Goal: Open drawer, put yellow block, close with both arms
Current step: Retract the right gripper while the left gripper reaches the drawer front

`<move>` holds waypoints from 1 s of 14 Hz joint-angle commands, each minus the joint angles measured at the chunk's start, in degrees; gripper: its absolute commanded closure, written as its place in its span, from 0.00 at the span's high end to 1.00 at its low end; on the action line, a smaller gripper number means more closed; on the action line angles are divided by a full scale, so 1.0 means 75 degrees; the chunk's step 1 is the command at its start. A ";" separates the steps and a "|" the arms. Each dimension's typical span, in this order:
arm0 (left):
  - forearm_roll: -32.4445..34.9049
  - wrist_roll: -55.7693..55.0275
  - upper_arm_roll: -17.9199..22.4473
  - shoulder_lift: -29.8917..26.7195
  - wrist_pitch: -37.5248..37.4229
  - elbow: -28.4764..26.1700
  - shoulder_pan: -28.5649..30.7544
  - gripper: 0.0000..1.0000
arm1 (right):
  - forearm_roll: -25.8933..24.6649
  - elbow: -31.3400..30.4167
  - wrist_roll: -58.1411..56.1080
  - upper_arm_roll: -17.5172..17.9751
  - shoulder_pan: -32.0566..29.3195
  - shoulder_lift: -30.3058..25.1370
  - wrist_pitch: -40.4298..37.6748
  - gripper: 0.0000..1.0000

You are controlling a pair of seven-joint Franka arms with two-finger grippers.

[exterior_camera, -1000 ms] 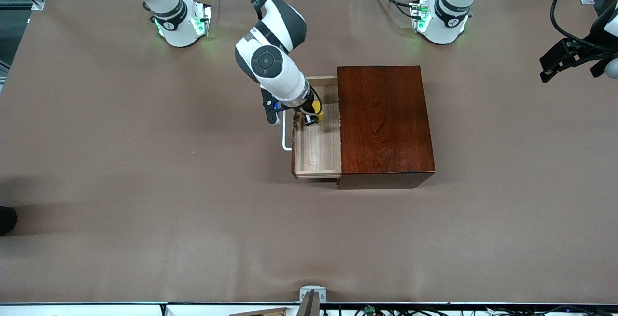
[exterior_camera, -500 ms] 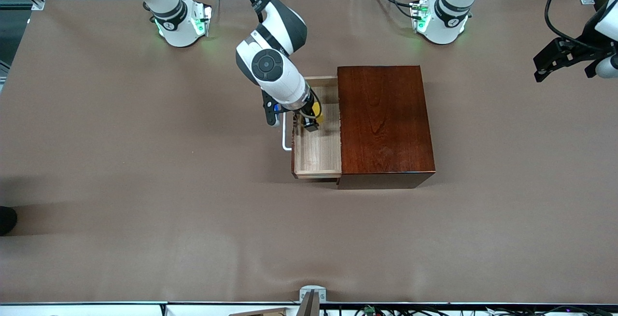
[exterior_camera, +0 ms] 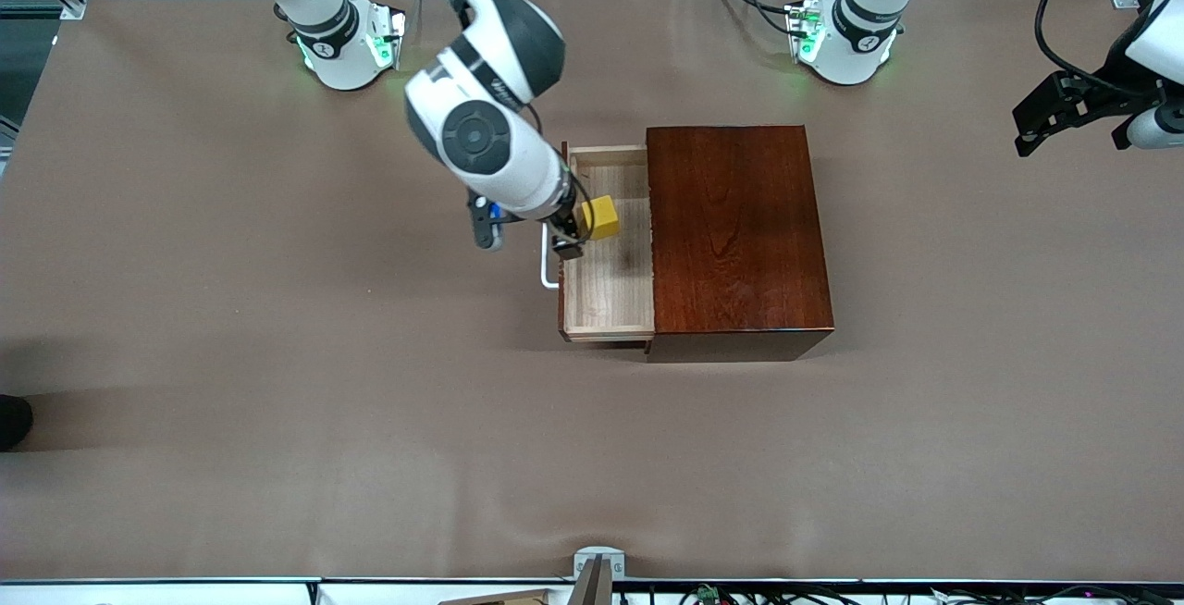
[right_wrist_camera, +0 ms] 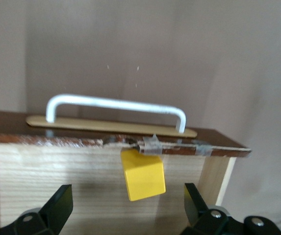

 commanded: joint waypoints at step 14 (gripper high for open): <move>-0.0017 -0.2861 -0.1853 0.1271 0.0601 0.0385 -0.0316 1.00 | -0.0117 0.0902 -0.5745 0.0274 -0.2772 -0.1020 -0.4124 1.00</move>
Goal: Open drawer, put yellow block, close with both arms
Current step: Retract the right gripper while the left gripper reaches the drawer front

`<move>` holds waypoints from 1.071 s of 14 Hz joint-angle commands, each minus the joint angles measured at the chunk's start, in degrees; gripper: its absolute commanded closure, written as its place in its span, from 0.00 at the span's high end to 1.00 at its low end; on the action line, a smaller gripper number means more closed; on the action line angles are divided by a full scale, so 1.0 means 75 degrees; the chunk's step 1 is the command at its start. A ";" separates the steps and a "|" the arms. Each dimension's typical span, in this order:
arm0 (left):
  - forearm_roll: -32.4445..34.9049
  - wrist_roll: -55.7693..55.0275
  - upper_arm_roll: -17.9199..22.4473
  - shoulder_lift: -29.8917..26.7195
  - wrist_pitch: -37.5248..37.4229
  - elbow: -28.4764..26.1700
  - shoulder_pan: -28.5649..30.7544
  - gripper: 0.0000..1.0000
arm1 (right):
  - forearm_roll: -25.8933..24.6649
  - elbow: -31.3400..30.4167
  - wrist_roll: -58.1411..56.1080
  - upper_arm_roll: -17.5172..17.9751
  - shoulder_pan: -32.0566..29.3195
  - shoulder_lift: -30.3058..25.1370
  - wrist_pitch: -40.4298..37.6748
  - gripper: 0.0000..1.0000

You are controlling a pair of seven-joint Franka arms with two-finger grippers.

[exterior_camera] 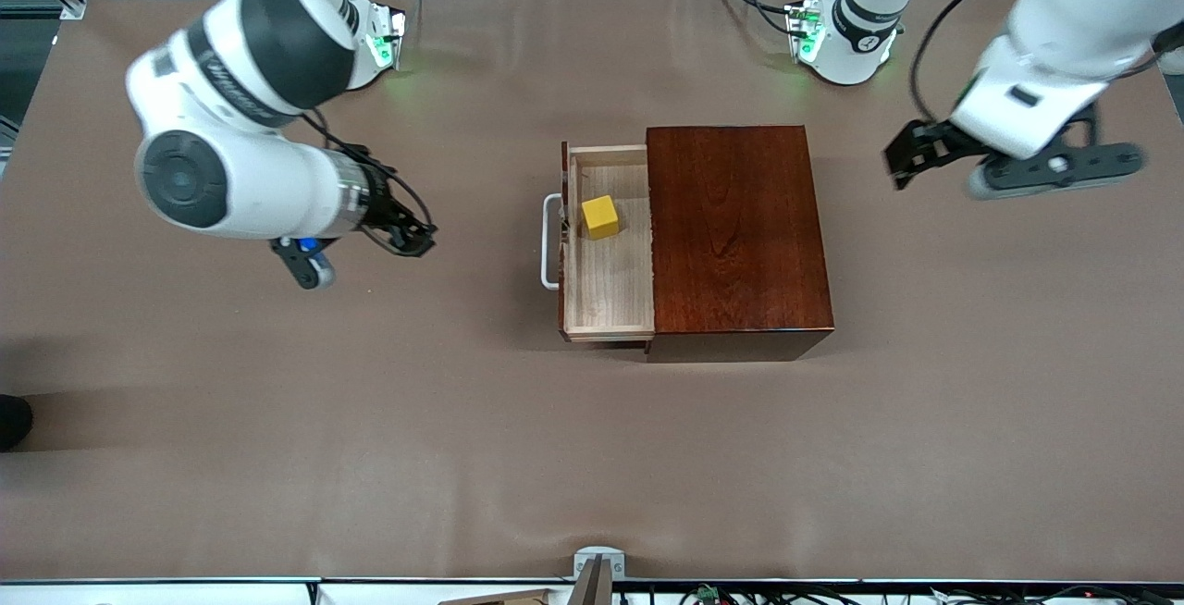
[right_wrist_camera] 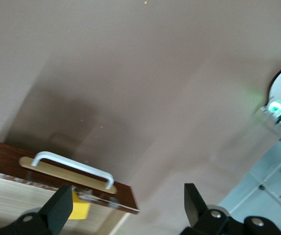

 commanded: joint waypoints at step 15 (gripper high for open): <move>0.0920 -0.7033 0.0682 0.3761 0.2738 0.2133 -0.4736 1.00 | -0.1122 0.0009 -0.6826 0.0062 -0.2180 -0.1768 -0.1280 1.00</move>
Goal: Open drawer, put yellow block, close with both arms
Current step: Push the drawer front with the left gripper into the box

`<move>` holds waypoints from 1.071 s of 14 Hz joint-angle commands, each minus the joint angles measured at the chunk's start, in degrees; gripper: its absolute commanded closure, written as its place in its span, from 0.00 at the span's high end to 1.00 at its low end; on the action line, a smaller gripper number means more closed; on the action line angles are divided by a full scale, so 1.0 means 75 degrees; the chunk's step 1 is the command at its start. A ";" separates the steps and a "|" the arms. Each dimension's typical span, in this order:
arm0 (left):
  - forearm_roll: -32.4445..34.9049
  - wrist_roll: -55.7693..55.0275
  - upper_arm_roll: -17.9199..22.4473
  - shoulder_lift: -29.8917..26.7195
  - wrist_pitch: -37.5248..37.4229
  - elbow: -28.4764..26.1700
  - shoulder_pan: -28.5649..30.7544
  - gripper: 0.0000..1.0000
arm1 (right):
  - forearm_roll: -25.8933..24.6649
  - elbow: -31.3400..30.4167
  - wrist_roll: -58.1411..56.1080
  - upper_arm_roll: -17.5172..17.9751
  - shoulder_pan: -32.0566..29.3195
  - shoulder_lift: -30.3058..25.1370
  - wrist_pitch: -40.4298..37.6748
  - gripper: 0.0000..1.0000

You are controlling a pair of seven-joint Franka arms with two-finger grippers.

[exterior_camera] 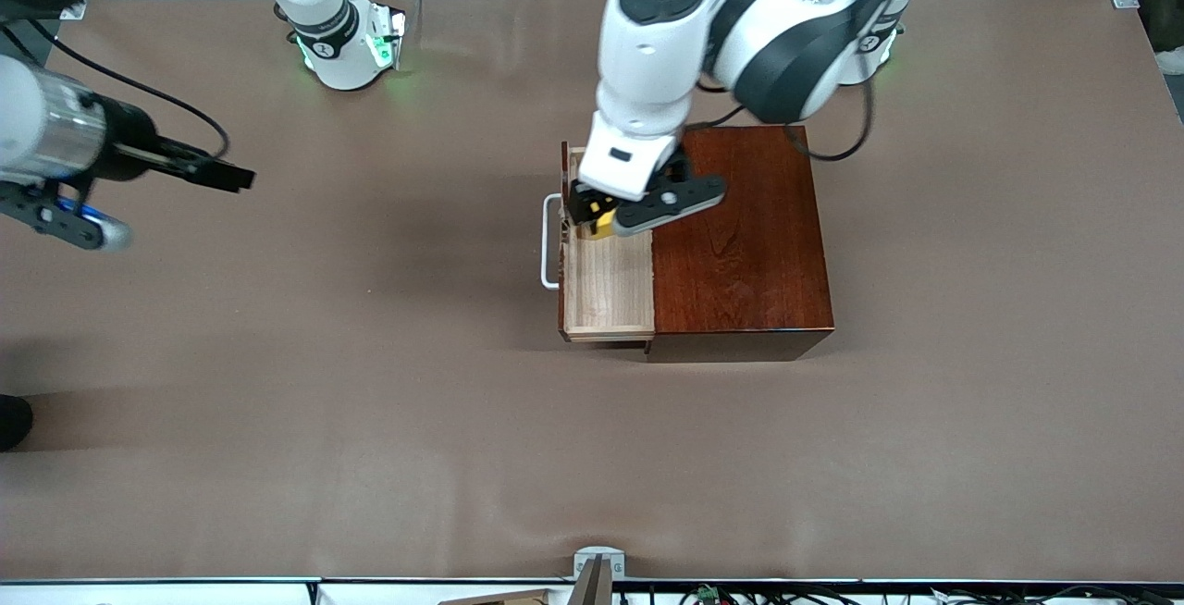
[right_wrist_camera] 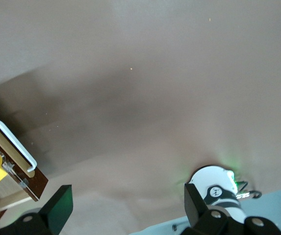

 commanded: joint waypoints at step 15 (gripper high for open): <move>0.0175 -0.5538 0.2559 0.3286 0.2968 0.1813 -0.3531 1.00 | -0.0663 -0.1770 -0.4162 -0.1226 0.0534 -0.1914 0.1752 1.00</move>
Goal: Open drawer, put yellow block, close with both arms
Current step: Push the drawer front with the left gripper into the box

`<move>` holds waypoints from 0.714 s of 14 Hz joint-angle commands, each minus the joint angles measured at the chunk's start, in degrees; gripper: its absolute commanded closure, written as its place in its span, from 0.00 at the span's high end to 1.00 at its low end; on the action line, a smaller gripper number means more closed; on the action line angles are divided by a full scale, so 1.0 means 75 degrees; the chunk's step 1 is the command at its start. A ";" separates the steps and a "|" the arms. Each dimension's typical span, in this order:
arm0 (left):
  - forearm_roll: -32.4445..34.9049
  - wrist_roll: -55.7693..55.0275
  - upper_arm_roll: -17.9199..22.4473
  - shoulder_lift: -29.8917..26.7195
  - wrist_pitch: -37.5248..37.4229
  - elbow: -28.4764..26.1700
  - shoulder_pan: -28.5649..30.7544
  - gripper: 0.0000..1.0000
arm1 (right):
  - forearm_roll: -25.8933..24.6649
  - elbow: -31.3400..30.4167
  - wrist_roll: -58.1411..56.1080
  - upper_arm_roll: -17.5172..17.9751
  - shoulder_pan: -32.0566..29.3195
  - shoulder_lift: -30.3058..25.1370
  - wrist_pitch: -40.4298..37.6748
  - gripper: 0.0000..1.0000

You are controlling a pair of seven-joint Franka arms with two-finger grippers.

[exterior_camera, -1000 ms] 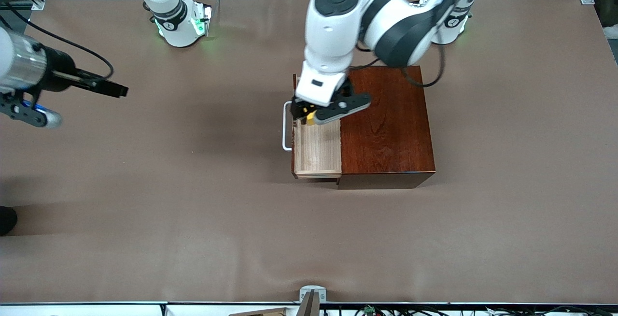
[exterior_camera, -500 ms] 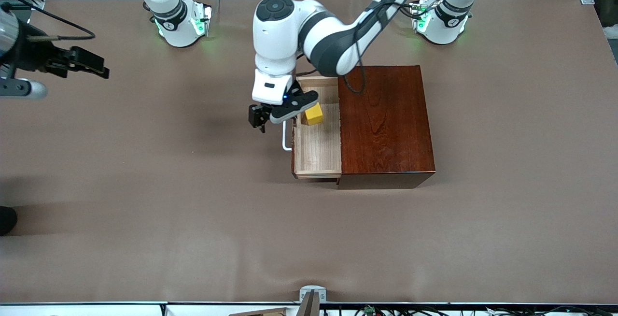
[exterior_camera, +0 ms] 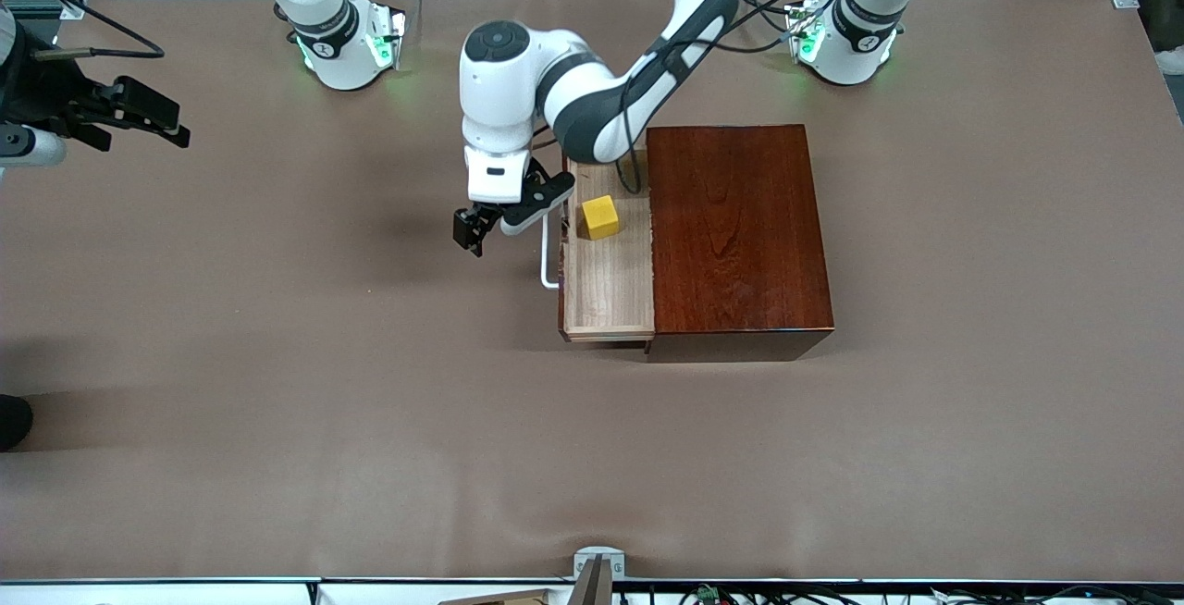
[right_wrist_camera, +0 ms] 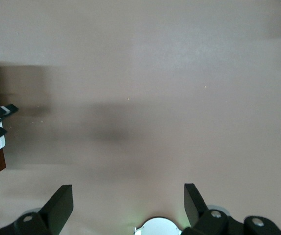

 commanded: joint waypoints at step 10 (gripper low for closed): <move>0.0012 -0.0752 0.0241 0.0350 -0.2496 0.0321 0.0181 1.00 | -0.0605 0.0867 -0.0669 -0.0265 0.0039 0.0260 -0.0668 1.00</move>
